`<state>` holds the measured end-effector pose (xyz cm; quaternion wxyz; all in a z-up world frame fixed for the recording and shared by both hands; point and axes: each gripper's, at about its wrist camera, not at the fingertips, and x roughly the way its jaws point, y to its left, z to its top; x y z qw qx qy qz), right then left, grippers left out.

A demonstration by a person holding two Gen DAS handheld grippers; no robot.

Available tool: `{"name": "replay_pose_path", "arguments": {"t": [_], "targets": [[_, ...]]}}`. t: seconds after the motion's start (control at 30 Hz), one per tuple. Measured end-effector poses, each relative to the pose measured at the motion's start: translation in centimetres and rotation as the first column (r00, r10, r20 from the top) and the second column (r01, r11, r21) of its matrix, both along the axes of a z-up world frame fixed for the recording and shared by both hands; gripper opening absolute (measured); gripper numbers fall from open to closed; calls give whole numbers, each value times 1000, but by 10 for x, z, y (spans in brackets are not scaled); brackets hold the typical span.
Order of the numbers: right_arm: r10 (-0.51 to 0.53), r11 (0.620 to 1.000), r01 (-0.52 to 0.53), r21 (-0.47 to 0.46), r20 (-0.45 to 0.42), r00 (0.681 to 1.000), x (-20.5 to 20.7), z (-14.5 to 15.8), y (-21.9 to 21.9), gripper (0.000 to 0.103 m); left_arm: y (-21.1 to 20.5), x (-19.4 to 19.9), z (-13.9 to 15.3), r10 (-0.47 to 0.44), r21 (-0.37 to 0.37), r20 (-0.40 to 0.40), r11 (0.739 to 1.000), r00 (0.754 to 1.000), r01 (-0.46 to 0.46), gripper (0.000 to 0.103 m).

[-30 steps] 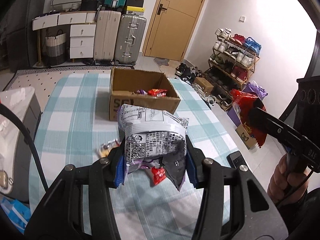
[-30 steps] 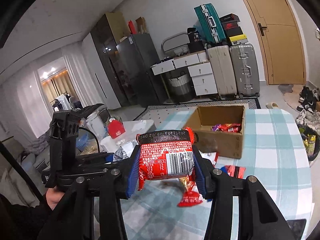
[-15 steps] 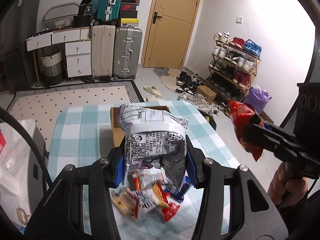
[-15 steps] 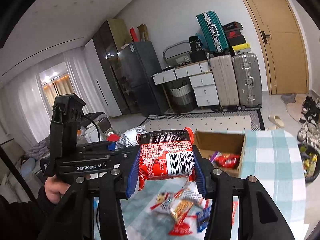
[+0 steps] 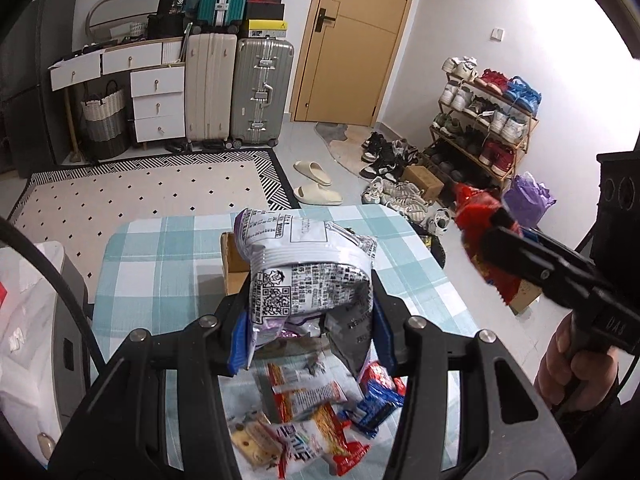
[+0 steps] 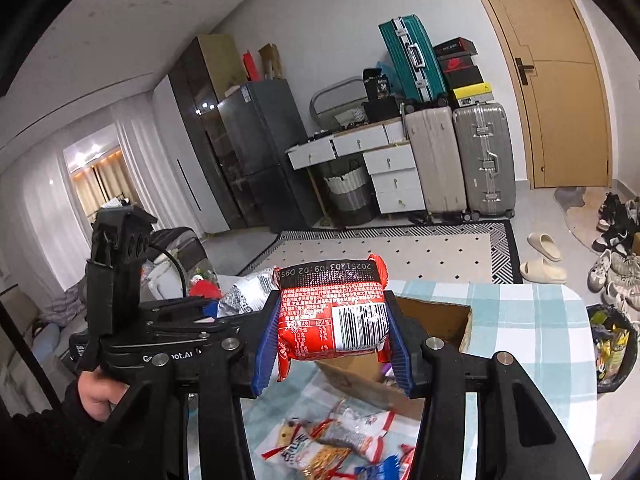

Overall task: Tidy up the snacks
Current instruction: 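Carry both held packs toward the SF box, then lower the white-purple bag and red wafer pack into the box and open both grippers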

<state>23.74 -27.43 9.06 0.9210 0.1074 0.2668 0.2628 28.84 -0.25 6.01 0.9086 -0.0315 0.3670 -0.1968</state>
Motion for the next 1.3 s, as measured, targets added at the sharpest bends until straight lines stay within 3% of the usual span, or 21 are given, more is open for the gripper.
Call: {"name": "replay_pose_path", "arguments": {"t": [0.27,0.53,0.93,1.3], "targets": [[-11,998,8,-60,-54,998,56,-28,7,48,-19,62,-25,12,43,-47,999,999,-10,46],[-16,996,5,-92,-117,993,104,-68,10,48,-35,118,-76,32,74,-123,997,992,-23,46],[-30,991,0,-132,-227,973,157,-138,14,49,-54,159,-147,28,143,-183,990,983,-2,46],[-47,985,1,-172,-262,964,171,-168,18,52,-55,179,-183,52,191,-217,981,975,-10,48]]}}
